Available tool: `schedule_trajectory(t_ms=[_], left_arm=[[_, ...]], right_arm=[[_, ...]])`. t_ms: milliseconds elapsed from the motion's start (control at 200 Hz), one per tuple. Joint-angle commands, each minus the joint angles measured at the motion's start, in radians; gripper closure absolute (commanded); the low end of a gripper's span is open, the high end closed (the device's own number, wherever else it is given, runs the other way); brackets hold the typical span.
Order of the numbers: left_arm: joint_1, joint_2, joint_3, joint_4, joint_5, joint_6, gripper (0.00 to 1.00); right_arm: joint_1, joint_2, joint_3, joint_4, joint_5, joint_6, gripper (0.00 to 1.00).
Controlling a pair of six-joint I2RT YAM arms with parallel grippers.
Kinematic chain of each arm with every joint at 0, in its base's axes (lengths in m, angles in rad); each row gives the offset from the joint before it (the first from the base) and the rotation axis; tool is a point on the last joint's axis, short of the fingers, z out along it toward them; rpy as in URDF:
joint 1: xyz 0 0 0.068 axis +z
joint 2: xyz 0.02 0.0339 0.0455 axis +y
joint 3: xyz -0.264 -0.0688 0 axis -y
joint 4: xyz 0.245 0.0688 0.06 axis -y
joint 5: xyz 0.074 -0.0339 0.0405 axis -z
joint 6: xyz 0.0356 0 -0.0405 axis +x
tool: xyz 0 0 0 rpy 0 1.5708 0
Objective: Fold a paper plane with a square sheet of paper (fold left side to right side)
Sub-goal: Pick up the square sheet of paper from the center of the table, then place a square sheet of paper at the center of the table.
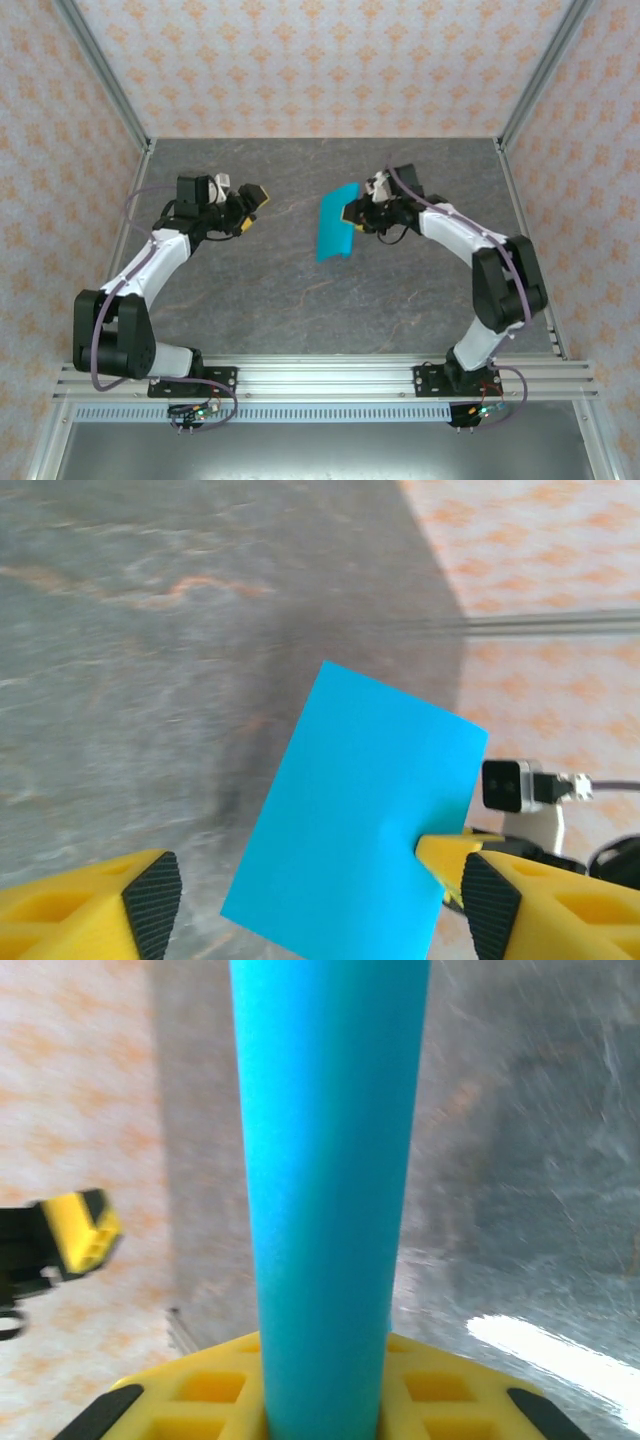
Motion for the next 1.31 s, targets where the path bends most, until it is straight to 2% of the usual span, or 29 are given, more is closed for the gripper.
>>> schedule_trajectory(t_ms=[0,160,290,445,771,916,1001,1121,1301], left_arm=[[0.001,-0.047,0.060,0.140,0.146,-0.064,0.18],[-0.019,-0.055,0.151,0.247,0.241,-0.128,0.13],[-0.110,-0.041,0.242,0.342,0.277,-0.140,0.11],[-0.204,-0.005,0.358,0.357,0.276,-0.107,0.10],[-0.269,0.056,0.460,0.355,0.279,-0.086,0.08],[-0.298,0.061,0.462,0.432,0.284,-0.110,0.08],[-0.318,0.057,0.466,0.468,0.282,-0.117,0.13],[-0.325,0.033,0.452,0.501,0.266,-0.126,0.24],[-0.325,-0.014,0.431,0.413,0.245,-0.064,0.37]], right_arm=[[-0.046,-0.115,0.010,0.142,-0.138,0.059,0.74],[-0.070,-0.203,0.121,0.141,-0.245,0.085,0.75],[-0.071,-0.255,0.231,0.139,-0.315,0.095,0.75],[-0.058,-0.295,0.322,0.159,-0.334,0.122,0.75],[-0.013,-0.343,0.387,0.185,-0.348,0.174,0.75],[-0.005,-0.361,0.380,0.178,-0.346,0.172,0.75],[-0.005,-0.358,0.388,0.099,-0.336,0.124,0.75],[-0.008,-0.361,0.402,-0.014,-0.312,0.037,0.75],[-0.019,-0.369,0.393,-0.045,-0.287,0.025,0.75]])
